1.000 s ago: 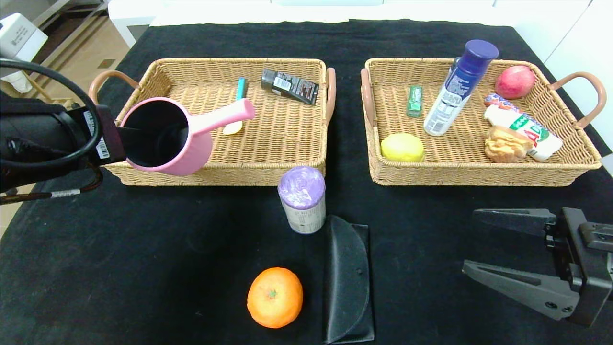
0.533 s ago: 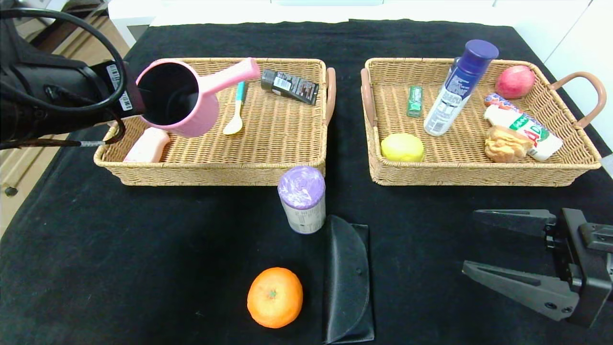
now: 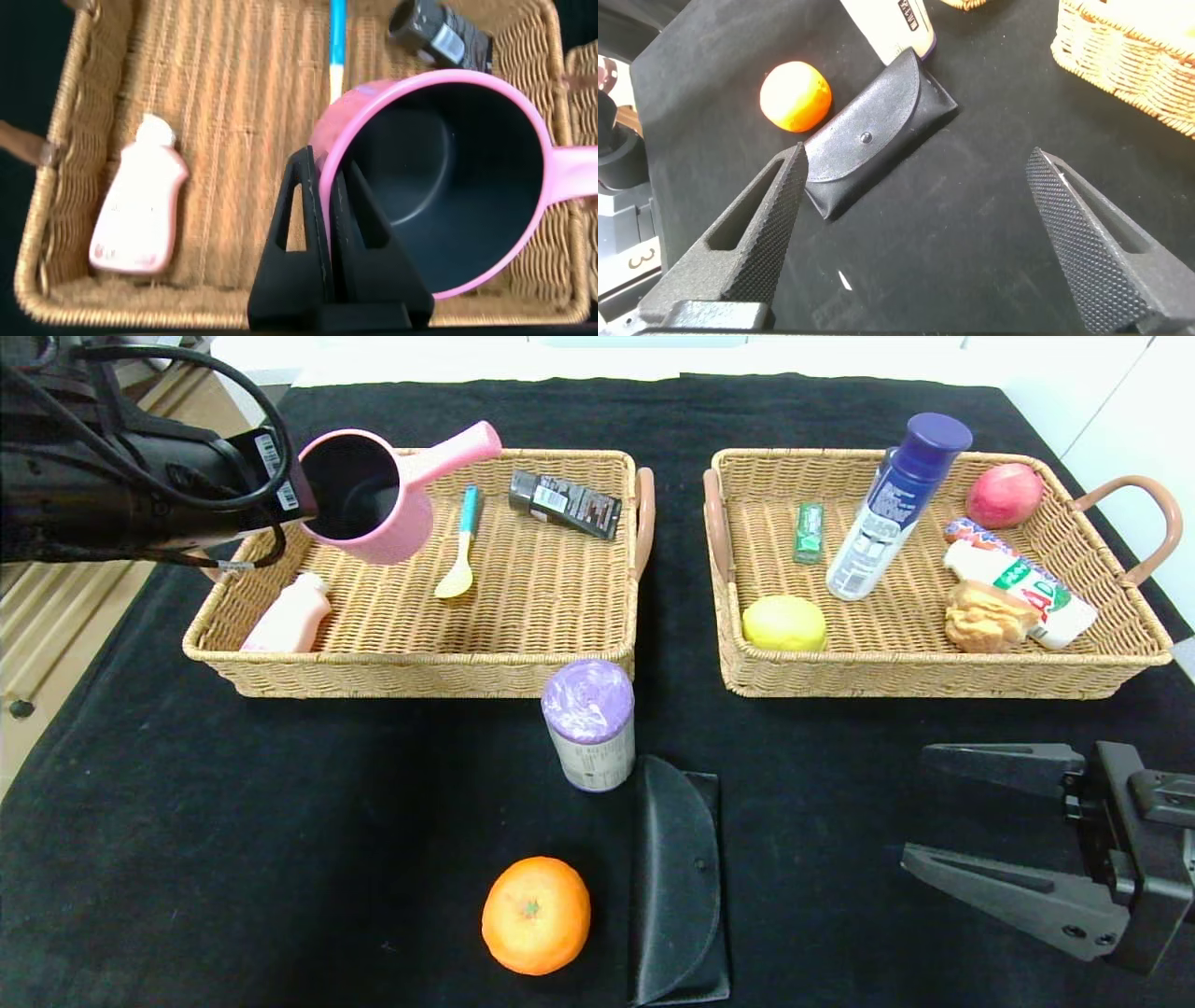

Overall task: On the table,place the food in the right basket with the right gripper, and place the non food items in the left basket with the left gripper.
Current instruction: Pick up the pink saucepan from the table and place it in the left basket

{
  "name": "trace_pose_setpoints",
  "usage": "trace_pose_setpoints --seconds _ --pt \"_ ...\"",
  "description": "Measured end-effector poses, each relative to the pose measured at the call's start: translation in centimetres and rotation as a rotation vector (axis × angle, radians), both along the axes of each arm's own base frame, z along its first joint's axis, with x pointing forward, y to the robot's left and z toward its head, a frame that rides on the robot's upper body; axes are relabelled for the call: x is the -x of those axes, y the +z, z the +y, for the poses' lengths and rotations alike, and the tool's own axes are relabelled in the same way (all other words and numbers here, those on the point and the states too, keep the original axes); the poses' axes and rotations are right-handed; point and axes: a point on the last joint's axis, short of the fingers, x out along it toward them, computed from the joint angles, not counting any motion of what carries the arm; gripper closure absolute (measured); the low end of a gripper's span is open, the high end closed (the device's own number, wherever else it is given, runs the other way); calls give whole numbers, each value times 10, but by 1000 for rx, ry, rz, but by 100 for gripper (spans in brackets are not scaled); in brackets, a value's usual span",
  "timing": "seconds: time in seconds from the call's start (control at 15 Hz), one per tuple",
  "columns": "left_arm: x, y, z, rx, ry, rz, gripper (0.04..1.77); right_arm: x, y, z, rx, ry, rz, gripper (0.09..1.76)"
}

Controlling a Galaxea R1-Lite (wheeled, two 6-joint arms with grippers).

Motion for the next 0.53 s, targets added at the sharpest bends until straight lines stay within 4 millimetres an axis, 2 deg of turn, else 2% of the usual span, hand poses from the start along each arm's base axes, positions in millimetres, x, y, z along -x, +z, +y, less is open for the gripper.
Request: trace_pose_setpoints --seconds 0.27,0.53 --pt "-25 -8 2 8 -1 -5 166 0 0 0 0 0 -1 14" --pt "-39 -17 0 6 2 21 166 0 0 -1 0 -5 -2 14"
